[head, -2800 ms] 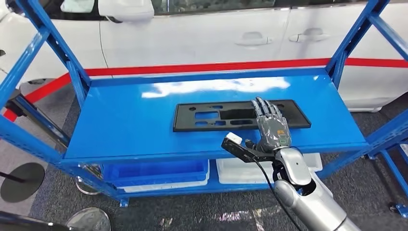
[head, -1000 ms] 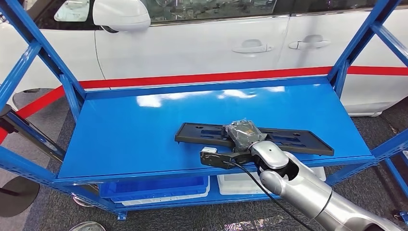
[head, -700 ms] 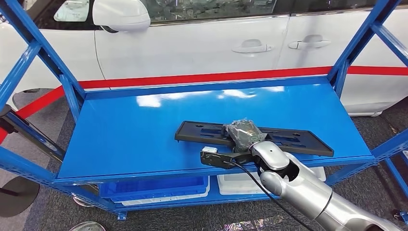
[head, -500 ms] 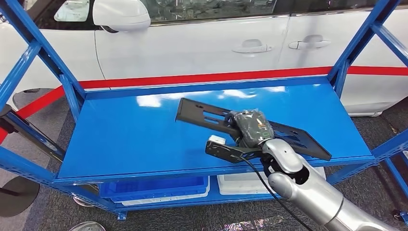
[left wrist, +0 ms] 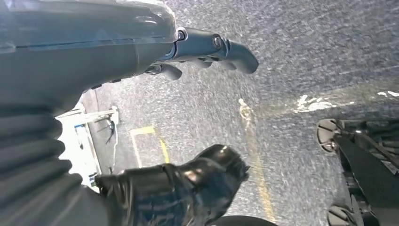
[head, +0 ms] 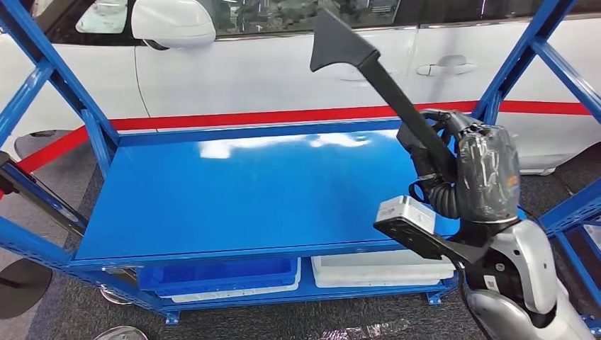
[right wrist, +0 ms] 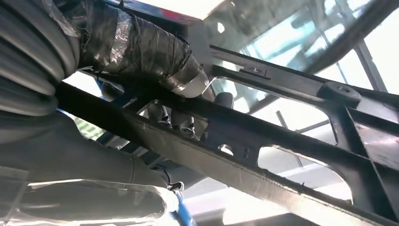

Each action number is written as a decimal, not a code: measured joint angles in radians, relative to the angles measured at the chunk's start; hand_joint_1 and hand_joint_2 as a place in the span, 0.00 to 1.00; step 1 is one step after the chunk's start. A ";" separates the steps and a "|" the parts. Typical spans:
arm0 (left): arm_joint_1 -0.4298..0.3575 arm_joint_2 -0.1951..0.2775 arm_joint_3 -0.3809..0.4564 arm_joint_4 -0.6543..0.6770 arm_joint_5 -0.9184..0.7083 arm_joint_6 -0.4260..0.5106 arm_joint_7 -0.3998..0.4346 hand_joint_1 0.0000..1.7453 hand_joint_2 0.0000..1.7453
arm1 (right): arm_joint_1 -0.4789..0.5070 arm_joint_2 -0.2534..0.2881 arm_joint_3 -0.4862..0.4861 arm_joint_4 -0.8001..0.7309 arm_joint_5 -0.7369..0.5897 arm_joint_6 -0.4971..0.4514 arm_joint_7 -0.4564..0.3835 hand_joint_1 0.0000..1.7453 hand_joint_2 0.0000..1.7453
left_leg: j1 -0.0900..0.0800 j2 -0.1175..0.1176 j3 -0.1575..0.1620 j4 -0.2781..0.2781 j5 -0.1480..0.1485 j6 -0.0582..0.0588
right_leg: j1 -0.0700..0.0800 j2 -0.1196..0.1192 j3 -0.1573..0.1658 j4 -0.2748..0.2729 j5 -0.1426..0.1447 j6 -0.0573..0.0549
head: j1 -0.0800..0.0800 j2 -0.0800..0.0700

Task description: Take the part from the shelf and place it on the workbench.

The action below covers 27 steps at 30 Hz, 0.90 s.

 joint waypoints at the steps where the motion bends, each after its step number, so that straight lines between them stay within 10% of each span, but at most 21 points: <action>1: -0.001 0.002 0.000 0.001 0.000 0.000 0.000 0.00 1.00 | 0.005 -0.004 -0.005 -0.020 0.001 0.001 0.001 1.00 1.00 | 0.001 -0.002 -0.010 0.016 -0.006 -0.013 | 0.000 0.004 0.007 -0.016 0.001 -0.005 | 0.002 0.000; 5: 0.002 0.001 0.000 0.003 0.000 -0.004 0.000 0.00 1.00 | 0.027 -0.012 -0.021 -0.086 0.004 0.002 0.002 1.00 1.00 | 0.002 -0.006 -0.033 0.035 -0.009 -0.036 | 0.005 0.008 -0.023 0.007 0.005 -0.052 | -0.006 0.000; 7: 0.001 -0.001 0.000 0.003 0.000 -0.005 0.000 0.00 1.00 | 0.031 -0.014 -0.024 -0.109 0.005 0.002 0.003 1.00 1.00 | 0.002 -0.004 -0.061 0.094 -0.062 -0.033 | 0.010 0.007 -0.038 0.006 0.016 -0.070 | -0.010 0.000; 11: -0.002 -0.002 0.000 0.003 0.000 -0.005 0.000 0.00 1.00 | 0.039 -0.017 -0.026 -0.141 0.002 0.002 0.001 1.00 1.00 | -0.023 -0.003 -0.118 0.301 -0.191 -0.007 | 0.033 0.006 -0.070 0.005 0.042 -0.091 | -0.017 0.000; 14: -0.004 -0.002 0.000 0.003 0.000 -0.006 0.000 0.00 1.00 | 0.045 -0.018 -0.027 -0.163 0.003 0.002 -0.006 1.00 1.00 | -0.056 -0.004 -0.014 0.180 -0.147 0.042 | 0.054 0.006 -0.091 0.002 0.065 -0.101 | -0.017 0.000; 17: -0.012 0.002 0.000 0.004 0.000 -0.008 0.000 0.00 1.00 | 0.045 -0.020 -0.027 -0.187 0.031 0.011 -0.013 1.00 1.00 | -0.083 0.002 0.066 0.032 -0.113 0.090 | 0.058 0.001 -0.096 -0.013 0.093 -0.095 | -0.016 0.000; 21: -0.016 0.000 0.000 0.004 0.001 -0.011 0.000 0.00 1.00 | 0.045 -0.021 -0.025 -0.205 0.082 0.032 -0.019 1.00 1.00 | -0.086 0.005 0.058 -0.009 -0.058 0.090 | 0.050 -0.005 -0.096 -0.044 0.123 -0.073 | -0.022 0.000; 25: -0.013 -0.002 0.000 0.004 0.002 -0.018 0.000 0.00 1.00 | 0.041 -0.022 -0.016 -0.217 0.096 0.049 -0.020 1.00 1.00 | -0.075 0.013 0.019 -0.036 0.007 0.081 | 0.046 -0.005 -0.136 0.118 -0.054 -0.053 | -0.017 0.000; 27: -0.013 -0.004 0.000 0.004 0.003 -0.020 0.000 0.00 1.00 | 0.039 -0.022 -0.012 -0.218 0.097 0.057 -0.016 1.00 1.00 | -0.073 0.014 -0.017 -0.029 0.029 0.077 | 0.041 -0.006 -0.132 0.215 -0.090 -0.043 | -0.017 0.000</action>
